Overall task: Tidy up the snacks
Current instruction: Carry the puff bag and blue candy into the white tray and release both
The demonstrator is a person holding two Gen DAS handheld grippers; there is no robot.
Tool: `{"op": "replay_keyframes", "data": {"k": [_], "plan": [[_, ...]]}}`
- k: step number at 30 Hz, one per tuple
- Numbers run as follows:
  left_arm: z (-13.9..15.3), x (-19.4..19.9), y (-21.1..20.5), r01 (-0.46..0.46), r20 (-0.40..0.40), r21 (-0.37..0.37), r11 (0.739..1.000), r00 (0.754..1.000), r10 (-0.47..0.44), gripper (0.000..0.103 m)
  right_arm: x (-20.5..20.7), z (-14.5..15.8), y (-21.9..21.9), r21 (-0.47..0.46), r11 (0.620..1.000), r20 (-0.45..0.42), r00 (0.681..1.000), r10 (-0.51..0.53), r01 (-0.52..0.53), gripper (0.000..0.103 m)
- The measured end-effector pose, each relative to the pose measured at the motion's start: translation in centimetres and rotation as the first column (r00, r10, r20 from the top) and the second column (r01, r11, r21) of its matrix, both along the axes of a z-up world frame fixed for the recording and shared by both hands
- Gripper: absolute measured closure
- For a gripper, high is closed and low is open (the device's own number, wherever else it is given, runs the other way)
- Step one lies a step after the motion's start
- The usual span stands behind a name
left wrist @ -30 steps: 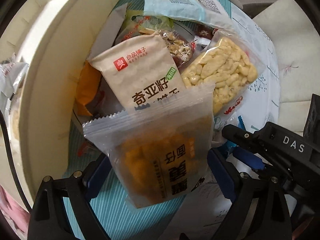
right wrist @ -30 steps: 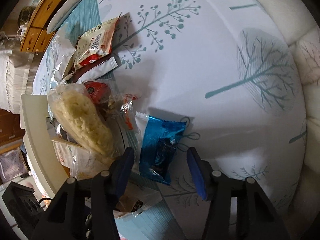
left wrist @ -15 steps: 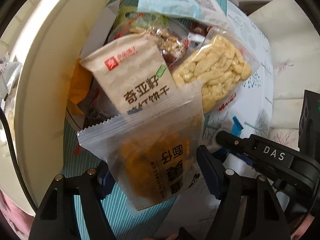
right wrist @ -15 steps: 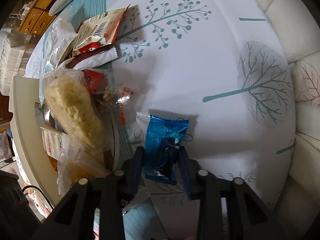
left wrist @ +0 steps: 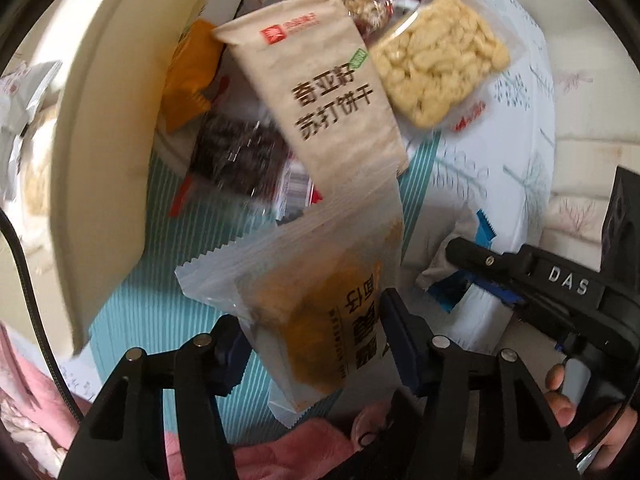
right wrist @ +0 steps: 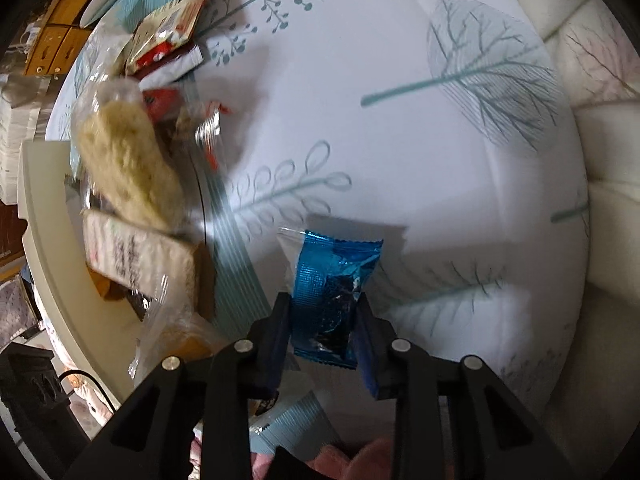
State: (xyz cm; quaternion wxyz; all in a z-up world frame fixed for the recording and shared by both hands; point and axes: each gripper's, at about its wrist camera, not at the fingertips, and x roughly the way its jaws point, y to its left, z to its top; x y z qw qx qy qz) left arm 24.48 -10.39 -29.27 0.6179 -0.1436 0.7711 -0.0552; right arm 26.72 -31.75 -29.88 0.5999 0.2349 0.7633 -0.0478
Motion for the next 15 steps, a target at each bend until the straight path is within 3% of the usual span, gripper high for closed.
{"op": "replay_keyframes", "data": {"k": [10, 15], "plan": [[4.5, -3.1, 0.9, 0.138, 0.048, -0.057, 0.989, 0.99, -0.135, 0.046, -3.2, 3.6, 0.7, -0.064, 0.998, 0.043, 0.999, 0.031, -0.029, 0.073], [8.3, -3.5, 2.4, 0.223, 0.133, -0.019, 0.975, 0.967, -0.218, 0.046, -3.7, 6.6, 3.7, -0.121, 0.99, 0.103, 0.991, 0.083, -0.071, 0.073]]}}
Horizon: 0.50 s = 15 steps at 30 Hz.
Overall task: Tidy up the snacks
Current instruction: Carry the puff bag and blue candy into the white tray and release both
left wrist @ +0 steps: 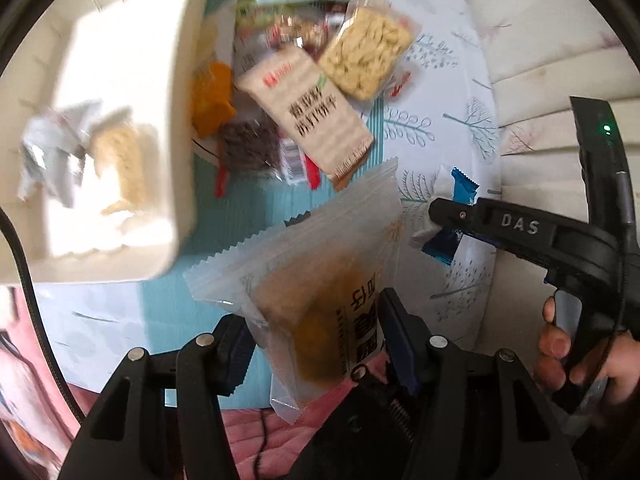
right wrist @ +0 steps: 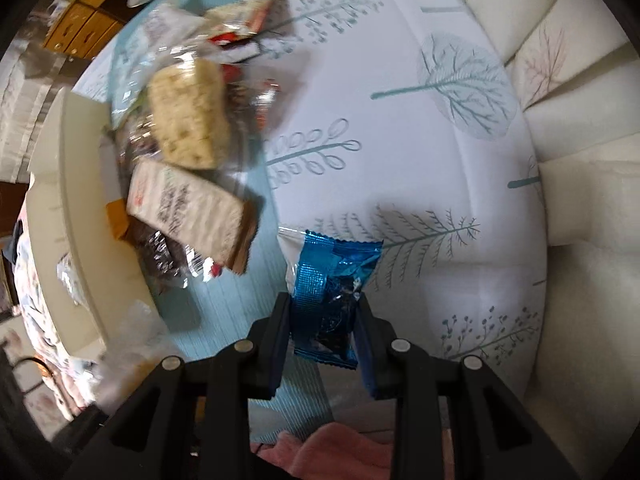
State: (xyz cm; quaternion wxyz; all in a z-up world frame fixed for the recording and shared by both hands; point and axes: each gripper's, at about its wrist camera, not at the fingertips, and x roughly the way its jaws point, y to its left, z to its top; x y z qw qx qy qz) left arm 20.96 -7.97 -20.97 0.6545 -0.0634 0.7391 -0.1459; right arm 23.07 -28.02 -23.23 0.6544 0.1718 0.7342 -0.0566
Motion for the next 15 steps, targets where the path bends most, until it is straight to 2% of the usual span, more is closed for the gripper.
{"op": "replay_keyframes", "data": {"k": [8, 15], "plan": [[5.4, 0.2, 5.0, 0.017, 0.133, 0.02, 1.0, 0.991, -0.019, 0.046, -1.0, 5.0, 4.9, -0.016, 0.999, 0.14, 0.989, 0.039, -0.037, 0.073], [8.2, 1.1, 9.6, 0.002, 0.234, 0.034, 0.999, 0.972, -0.01, 0.046, -1.4, 7.1, 9.9, 0.0, 0.997, 0.28, 0.958, 0.07, -0.073, 0.073]]}}
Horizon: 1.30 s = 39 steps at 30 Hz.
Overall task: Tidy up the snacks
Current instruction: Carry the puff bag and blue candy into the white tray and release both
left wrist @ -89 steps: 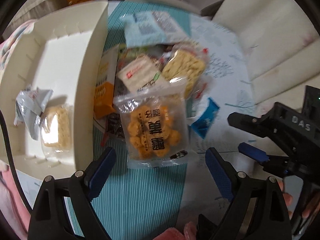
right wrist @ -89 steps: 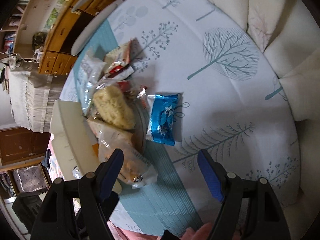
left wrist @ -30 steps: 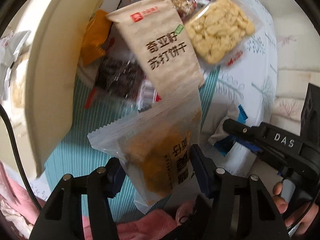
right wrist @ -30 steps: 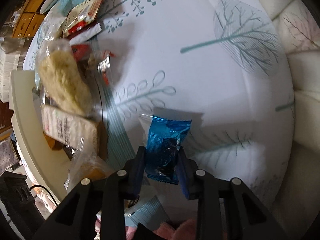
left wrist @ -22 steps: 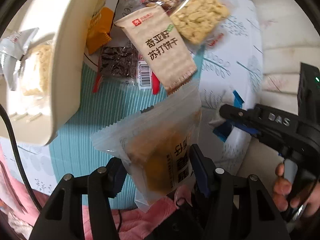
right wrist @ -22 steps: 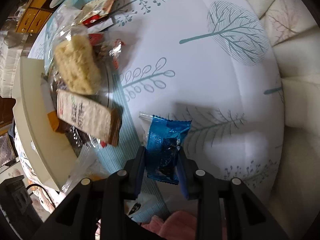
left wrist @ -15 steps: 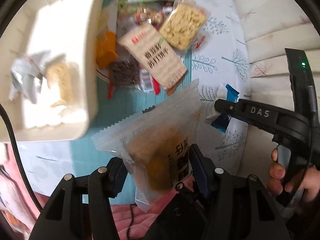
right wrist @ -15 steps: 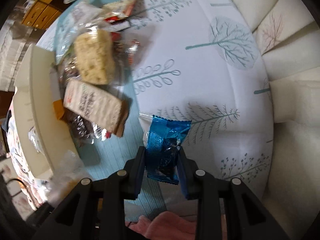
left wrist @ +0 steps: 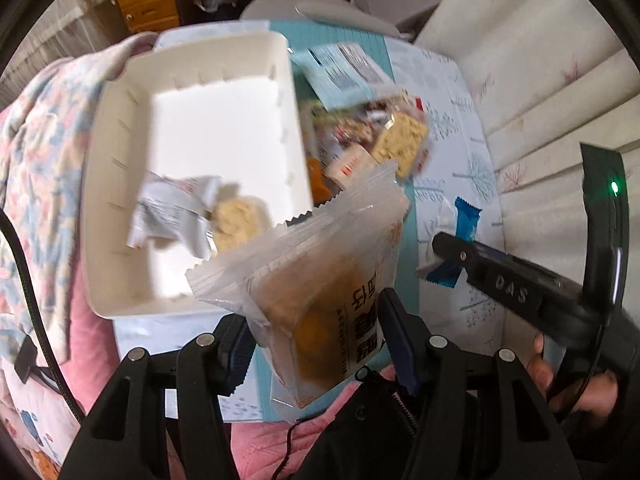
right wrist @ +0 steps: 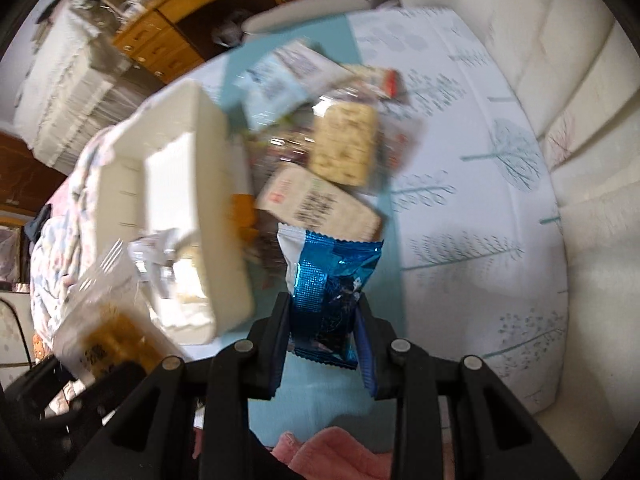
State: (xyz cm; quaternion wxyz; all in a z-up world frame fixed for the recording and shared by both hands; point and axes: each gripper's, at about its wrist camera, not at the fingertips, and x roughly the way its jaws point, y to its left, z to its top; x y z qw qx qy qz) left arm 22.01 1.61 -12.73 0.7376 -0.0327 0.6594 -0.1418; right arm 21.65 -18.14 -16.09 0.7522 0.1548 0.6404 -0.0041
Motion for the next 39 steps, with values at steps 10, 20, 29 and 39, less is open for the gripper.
{"op": "replay_keyframes", "data": {"k": [10, 20, 29, 39], "plan": [[1.5, 0.8, 6.3, -0.044, 0.16, -0.032, 0.999, 0.986, 0.049, 0.046, -1.2, 2.0, 6.3, 0.071, 0.997, 0.193, 0.981, 0.011, -0.025, 0.073], [0.6, 1.6, 12.2, -0.062, 0.263, -0.061, 0.996, 0.962, 0.076, 0.046, -2.2, 3.1, 10.9, 0.061, 0.997, 0.329, 0.944, 0.018, -0.041, 0.072], [-0.1, 1.5, 16.0, -0.056, 0.372, -0.061, 0.997, 0.925, 0.075, 0.046, -2.3, 2.5, 14.2, 0.071, 0.997, 0.384, 0.923, 0.012, -0.042, 0.072], [-0.2, 1.3, 17.3, -0.052, 0.39, -0.131, 0.99, 0.915, 0.1, 0.026, -2.7, 1.9, 16.4, 0.041, 0.996, 0.41, 0.911, 0.052, -0.075, 0.045]]}}
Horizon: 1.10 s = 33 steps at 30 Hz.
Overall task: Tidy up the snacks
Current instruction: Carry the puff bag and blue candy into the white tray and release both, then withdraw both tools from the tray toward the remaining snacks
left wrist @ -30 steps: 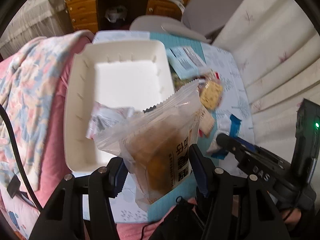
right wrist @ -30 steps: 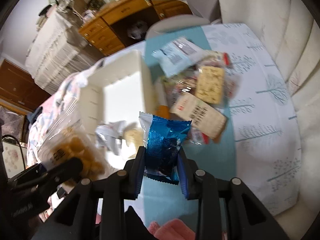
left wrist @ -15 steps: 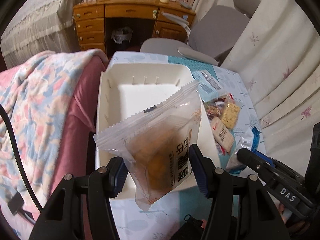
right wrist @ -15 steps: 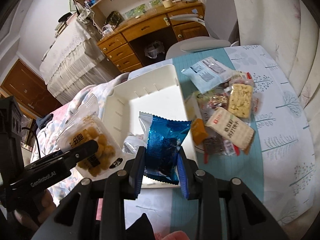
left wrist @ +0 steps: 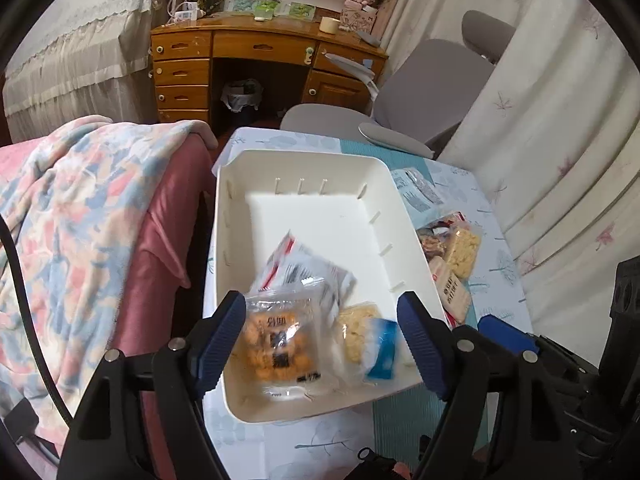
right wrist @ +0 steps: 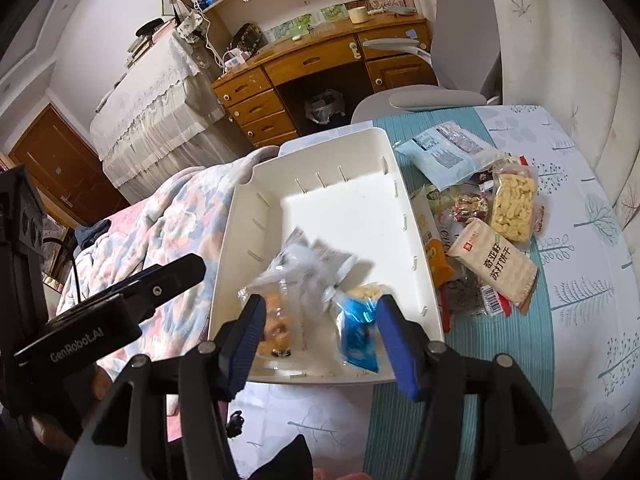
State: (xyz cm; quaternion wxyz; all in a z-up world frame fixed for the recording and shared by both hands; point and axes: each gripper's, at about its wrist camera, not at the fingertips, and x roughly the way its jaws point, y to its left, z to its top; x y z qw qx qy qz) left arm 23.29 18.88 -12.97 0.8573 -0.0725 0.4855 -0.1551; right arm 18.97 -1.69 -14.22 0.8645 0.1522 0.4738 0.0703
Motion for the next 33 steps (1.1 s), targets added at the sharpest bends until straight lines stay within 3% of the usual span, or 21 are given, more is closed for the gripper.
{"op": "replay_keyframes", "data": {"k": [13, 21, 33], "plan": [[-0.5, -1.4, -2.7, 0.026, -0.058, 0.009, 1.0, 0.998, -0.025, 0.026, -1.8, -0.3, -2.7, 0.002, 0.996, -0.01, 0.996, -0.091, 0.091, 0.045], [0.5, -2.5, -6.2, 0.043, -0.033, 0.014, 0.999, 0.999, -0.043, 0.026, -2.9, -0.2, -5.6, 0.013, 0.993, -0.004, 0.993, -0.116, 0.116, 0.045], [2.3, -4.3, -13.7, -0.057, -0.035, 0.005, 0.998, 0.998, 0.057, 0.026, -2.3, 1.4, -14.0, 0.012, 0.997, -0.003, 0.997, -0.071, 0.071, 0.045]]}}
